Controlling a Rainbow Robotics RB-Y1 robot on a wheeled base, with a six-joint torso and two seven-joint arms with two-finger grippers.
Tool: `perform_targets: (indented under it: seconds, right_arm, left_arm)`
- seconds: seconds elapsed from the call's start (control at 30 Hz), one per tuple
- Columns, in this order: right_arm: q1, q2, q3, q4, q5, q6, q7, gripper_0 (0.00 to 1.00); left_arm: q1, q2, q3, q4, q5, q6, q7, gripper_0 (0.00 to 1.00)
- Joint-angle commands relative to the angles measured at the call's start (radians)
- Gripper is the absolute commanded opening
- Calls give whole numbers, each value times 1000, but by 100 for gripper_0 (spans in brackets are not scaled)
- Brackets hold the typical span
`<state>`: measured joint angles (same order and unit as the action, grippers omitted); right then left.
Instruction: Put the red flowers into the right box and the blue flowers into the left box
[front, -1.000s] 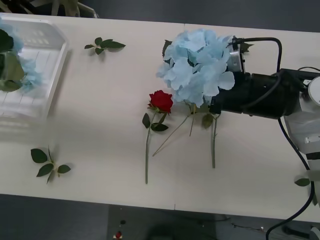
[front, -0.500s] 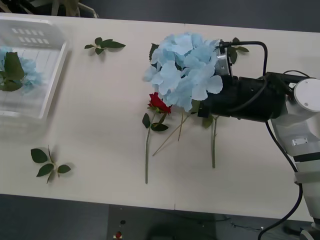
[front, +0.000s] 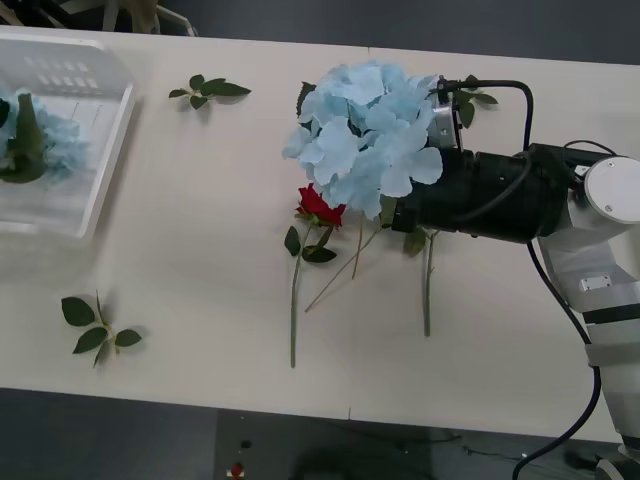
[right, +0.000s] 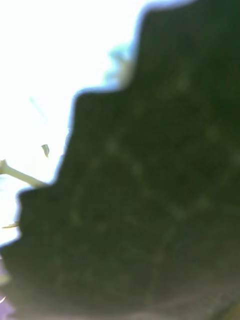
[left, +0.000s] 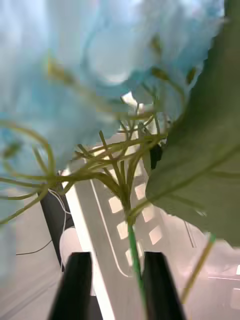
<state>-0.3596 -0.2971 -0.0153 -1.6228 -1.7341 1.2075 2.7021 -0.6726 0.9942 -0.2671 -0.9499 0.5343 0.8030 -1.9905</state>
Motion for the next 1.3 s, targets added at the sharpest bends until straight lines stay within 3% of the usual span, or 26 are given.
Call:
perform_targets:
  seconds: [0.03,0.2,0.53,0.67,0.77,0.9,1.1,1.3]
  right_arm:
    - [-38,6,-8,-26,-16,-6,3,0]
    - [-36,12,0,-26,-21,-5,3,0]
    - [-36,13,44,-26,-27,-20,3,0]
    - [-36,13,72,-26,-45,-39,3,0]
    - [-36,15,101,-26,-53,-77,3,0]
    - [-36,32,112,-26,-58,-108,3,0]
    - [-32,55,109,-25,-61,-109,3,0]
    - [-28,81,98,-25,-61,-108,3,0]
  left_arm:
    - [-9,43,12,-38,29,-10,4,88]
    - [-7,100,5,-84,165,22,-16,95]
    - [2,281,6,-371,628,268,-36,95]
    - [108,282,109,-491,813,269,-41,96]
    - [263,170,236,-615,863,200,-44,96]
    - [384,17,313,-696,921,179,-73,96]
    - [479,-178,321,-742,1066,180,-235,95]
    - [498,-289,239,-744,1193,205,-358,95]
